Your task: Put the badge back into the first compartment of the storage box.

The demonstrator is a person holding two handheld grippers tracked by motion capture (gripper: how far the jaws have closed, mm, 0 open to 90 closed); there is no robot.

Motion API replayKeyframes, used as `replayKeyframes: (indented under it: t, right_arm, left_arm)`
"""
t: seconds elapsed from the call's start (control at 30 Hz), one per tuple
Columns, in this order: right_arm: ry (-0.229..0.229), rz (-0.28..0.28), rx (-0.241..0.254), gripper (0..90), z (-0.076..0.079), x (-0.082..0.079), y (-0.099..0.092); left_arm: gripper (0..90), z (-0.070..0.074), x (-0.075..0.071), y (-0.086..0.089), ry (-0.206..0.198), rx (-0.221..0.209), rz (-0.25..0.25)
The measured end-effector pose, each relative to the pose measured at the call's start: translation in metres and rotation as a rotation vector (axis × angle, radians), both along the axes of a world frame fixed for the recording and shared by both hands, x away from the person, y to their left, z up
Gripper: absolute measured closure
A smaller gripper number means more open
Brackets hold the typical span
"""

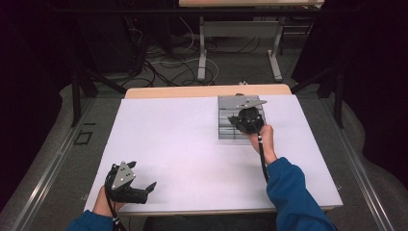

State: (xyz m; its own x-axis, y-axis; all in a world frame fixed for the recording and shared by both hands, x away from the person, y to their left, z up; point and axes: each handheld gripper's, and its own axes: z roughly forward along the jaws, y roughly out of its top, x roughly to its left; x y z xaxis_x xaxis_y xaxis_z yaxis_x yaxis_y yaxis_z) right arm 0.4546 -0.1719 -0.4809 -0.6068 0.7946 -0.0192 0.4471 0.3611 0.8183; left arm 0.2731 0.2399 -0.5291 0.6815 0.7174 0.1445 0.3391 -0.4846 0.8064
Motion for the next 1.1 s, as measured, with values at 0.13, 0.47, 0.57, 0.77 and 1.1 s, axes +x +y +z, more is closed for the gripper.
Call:
replayKeyframes:
  t: [0.13,0.47,0.57,0.77,1.1]
  right_arm:
    - [0.012,-0.011,-0.004,86.8,-0.001,0.005,0.001]
    - [0.032,-0.026,-0.014,86.8,-0.008,0.016,0.003]
    - [0.041,-0.037,-0.015,86.7,-0.010,0.020,0.002]
    - [0.065,-0.060,-0.018,86.8,-0.016,0.030,0.000]
    - [0.099,-0.100,-0.020,86.7,-0.024,0.043,-0.003]
  left_arm:
    - [0.8,0.000,0.000,0.001,-0.012,0.008,-0.001]
    - [0.8,0.000,0.000,0.000,-0.002,-0.001,0.000]
    - [0.8,0.000,0.000,0.000,-0.003,0.001,0.000]
    - [0.8,0.000,0.000,0.000,0.001,-0.006,0.000]
    - [0.8,0.000,0.000,0.000,-0.001,-0.003,-0.004]
